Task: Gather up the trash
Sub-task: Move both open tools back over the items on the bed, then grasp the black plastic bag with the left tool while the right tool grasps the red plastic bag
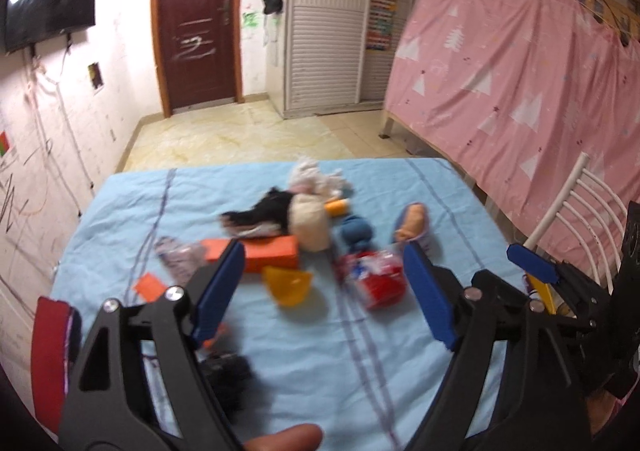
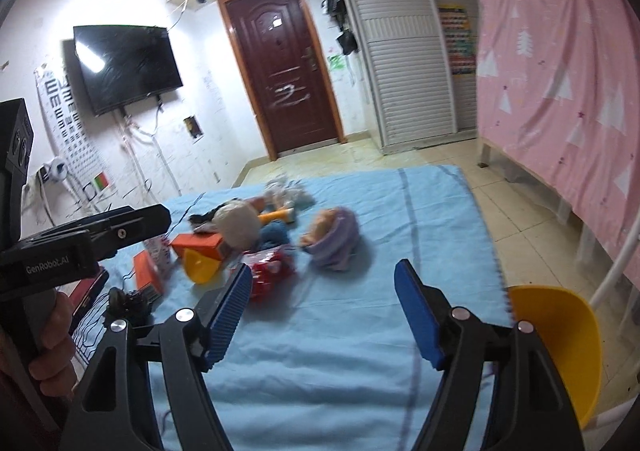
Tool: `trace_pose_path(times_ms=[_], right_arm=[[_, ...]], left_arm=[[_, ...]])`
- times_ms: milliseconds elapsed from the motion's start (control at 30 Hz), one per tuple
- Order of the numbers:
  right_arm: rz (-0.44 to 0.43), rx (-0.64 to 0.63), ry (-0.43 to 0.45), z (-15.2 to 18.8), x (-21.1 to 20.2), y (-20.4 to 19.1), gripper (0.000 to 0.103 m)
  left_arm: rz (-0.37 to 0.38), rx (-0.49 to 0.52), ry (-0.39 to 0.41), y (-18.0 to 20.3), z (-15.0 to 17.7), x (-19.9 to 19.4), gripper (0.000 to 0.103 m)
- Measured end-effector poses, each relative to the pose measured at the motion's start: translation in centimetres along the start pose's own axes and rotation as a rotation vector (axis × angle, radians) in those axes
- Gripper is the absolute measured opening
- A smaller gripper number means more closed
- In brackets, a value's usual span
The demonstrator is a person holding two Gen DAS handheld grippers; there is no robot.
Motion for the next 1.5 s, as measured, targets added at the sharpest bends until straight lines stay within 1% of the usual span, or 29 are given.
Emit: trace_pose_path(times_ms=[67, 200, 400, 533, 667, 800, 867, 933, 967, 1000, 1067, 1100, 1133, 1167, 1200, 1233, 1300, 1400, 1500], right_arm=[[-0.007, -0.026, -0.021, 0.0, 0.8, -0.8, 0.068], [-0.023, -0.072, -0.06, -0.1, 2.7, -3.0, 0.068], [-0.024, -0.111, -0.116, 0.1, 5.1, -5.1, 0.068], [-0.004, -0.134, -0.161, 0.4, 6.4, -5.7, 0.068], [0.024, -0.163, -0.204, 0.9, 7.6, -5.8, 0.068], [0.036, -0.18, -0.253, 1.3, 8.8, -5.8, 0.068], [0.031, -0.179, -0.272, 1.5, 9.2, -5.8, 0.068], [0.021, -0.173, -0.296, 1.7, 9.6, -5.8, 0.068], [0.008, -0.172, -0.303, 1.7, 9.7, -5.9, 0.068], [-0.005, -0.174, -0.311, 1.6, 9.9, -6.1, 0.068], [-0.014, -0.173, -0.32, 1.5, 10.1, -6.2, 0.068], [-0.007, -0.174, -0.321, 1.4, 10.3, -6.0, 0.066], [-0.004, -0.174, -0.325, 1.4, 10.5, -6.0, 0.063], [-0.004, -0.171, -0.335, 1.5, 10.6, -5.9, 0.047], [-0.002, -0.171, -0.335, 1.5, 10.6, -5.9, 0.036], [0.005, -0.172, -0.328, 1.3, 10.5, -5.8, 0.032], [0.033, -0.183, -0.298, 1.0, 10.0, -5.7, 0.027], [0.035, -0.173, -0.269, 0.8, 9.3, -5.4, 0.026], [0.017, -0.151, -0.236, 0.5, 8.2, -5.2, 0.026]], left_arm=[[-0.009, -0.011, -0.008, -1.3, 0.4, -0.2, 0.082], [-0.039, -0.043, -0.027, -4.6, 1.3, -0.8, 0.082], [-0.054, -0.071, -0.07, -7.7, 2.9, -1.1, 0.082], [-0.041, -0.077, -0.103, -8.3, 4.2, -1.0, 0.082], [-0.023, -0.073, -0.134, -8.0, 5.5, -0.7, 0.082], [-0.016, -0.026, -0.178, -6.7, 7.3, 0.0, 0.082], [-0.023, -0.011, -0.192, -6.5, 7.8, 0.3, 0.078], [-0.021, -0.005, -0.218, -6.3, 8.3, 0.8, 0.068], [-0.021, -0.008, -0.226, -6.4, 8.5, 1.0, 0.061], [-0.022, -0.009, -0.238, -6.4, 8.8, 1.3, 0.058], [-0.02, -0.014, -0.255, -6.5, 9.0, 1.8, 0.047], [-0.021, -0.015, -0.259, -6.5, 9.2, 2.0, 0.046], [-0.026, -0.014, -0.256, -6.5, 9.2, 2.1, 0.043], [-0.03, -0.011, -0.251, -6.5, 9.2, 2.0, 0.038], [-0.027, -0.008, -0.249, -6.4, 9.2, 2.0, 0.036], [-0.024, -0.007, -0.248, -6.3, 9.2, 1.9, 0.034], [-0.017, 0.001, -0.232, -6.0, 9.0, 1.5, 0.033], [-0.007, 0.012, -0.204, -5.3, 8.4, 0.7, 0.033], [-0.003, 0.026, -0.178, -4.6, 7.8, -0.2, 0.033]])
Point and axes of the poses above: each gripper's, at about its wrist camera, not at the fingertips, and x roughly the way its jaws point, y to its right, z to its underside, the point moved 7 cm from there along x, roughly the way its jaws point
